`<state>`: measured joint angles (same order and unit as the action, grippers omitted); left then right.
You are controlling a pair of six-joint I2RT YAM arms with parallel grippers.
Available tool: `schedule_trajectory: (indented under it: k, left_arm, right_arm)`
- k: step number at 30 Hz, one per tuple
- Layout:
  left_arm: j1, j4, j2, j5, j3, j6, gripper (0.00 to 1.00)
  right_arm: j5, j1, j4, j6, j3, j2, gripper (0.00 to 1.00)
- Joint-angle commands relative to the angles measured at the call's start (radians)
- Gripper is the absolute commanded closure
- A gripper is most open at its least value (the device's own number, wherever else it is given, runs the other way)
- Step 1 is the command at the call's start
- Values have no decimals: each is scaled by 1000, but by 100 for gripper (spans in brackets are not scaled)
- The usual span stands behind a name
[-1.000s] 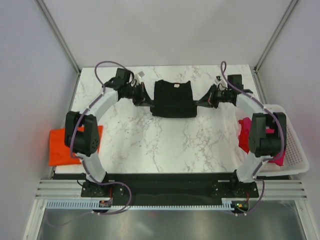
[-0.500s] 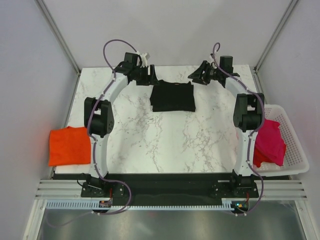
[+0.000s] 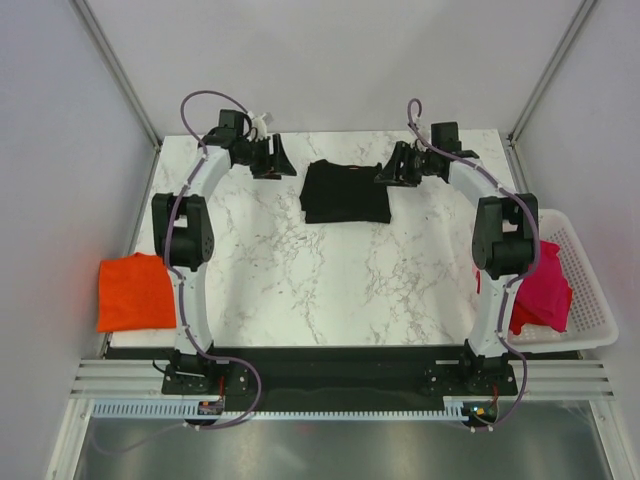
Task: Fold and stack the t-shirts
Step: Neatly place the folded tshirt to the corner
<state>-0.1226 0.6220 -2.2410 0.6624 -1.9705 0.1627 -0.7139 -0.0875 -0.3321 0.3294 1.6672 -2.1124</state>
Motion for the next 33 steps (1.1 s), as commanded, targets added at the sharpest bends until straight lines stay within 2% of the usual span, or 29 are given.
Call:
schedule_trajectory:
  k: [1, 6, 15, 23, 31, 33]
  left_arm:
    - [40, -22, -94, 97, -47, 38, 29]
    - [34, -54, -155, 161, -33, 72, 29]
    - [-17, -103, -270, 164, -85, 84, 27]
    - [-87, -133, -325, 203, -102, 116, 30]
    - [-100, -180, -348, 215, -111, 161, 44]
    - [-100, -194, -348, 238, -110, 176, 51]
  right_arm:
    - [120, -21, -111, -179, 63, -14, 43]
    - [142, -32, -137, -219, 59, -41, 43]
    - [172, -69, -151, -254, 114, -144, 44]
    - [198, -86, -153, -257, 128, -182, 43]
    - [217, -107, -157, -276, 112, -166, 43]
    - [228, -118, -163, -286, 105, -152, 43]
